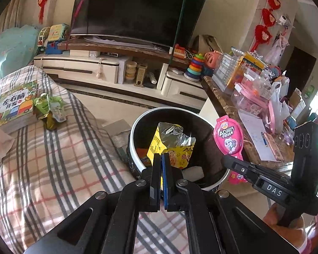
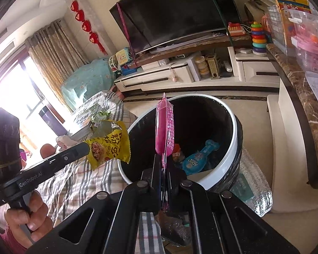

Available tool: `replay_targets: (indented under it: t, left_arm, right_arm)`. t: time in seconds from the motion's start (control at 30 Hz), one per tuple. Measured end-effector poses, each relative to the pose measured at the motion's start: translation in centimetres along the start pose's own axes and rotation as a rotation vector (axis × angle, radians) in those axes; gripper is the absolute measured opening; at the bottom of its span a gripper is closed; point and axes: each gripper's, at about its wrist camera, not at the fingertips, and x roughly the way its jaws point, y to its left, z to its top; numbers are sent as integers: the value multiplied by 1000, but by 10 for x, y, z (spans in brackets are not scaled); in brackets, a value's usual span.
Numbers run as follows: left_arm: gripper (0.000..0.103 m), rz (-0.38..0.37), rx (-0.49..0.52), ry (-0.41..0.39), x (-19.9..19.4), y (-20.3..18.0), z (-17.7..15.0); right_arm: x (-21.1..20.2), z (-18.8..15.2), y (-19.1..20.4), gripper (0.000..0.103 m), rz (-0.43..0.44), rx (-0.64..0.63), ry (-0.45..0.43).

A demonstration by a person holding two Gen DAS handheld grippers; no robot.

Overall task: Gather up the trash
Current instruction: 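Carry the yellow bag and pink package over the black bin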

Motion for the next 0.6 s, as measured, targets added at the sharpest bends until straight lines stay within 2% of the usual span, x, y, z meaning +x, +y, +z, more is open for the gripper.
replay_targets:
  t: [0.6]
  left_arm:
    - [0,-5,10,4,18,-8,9]
  right_arm:
    - [12,15,-7,3,-33,-32,18]
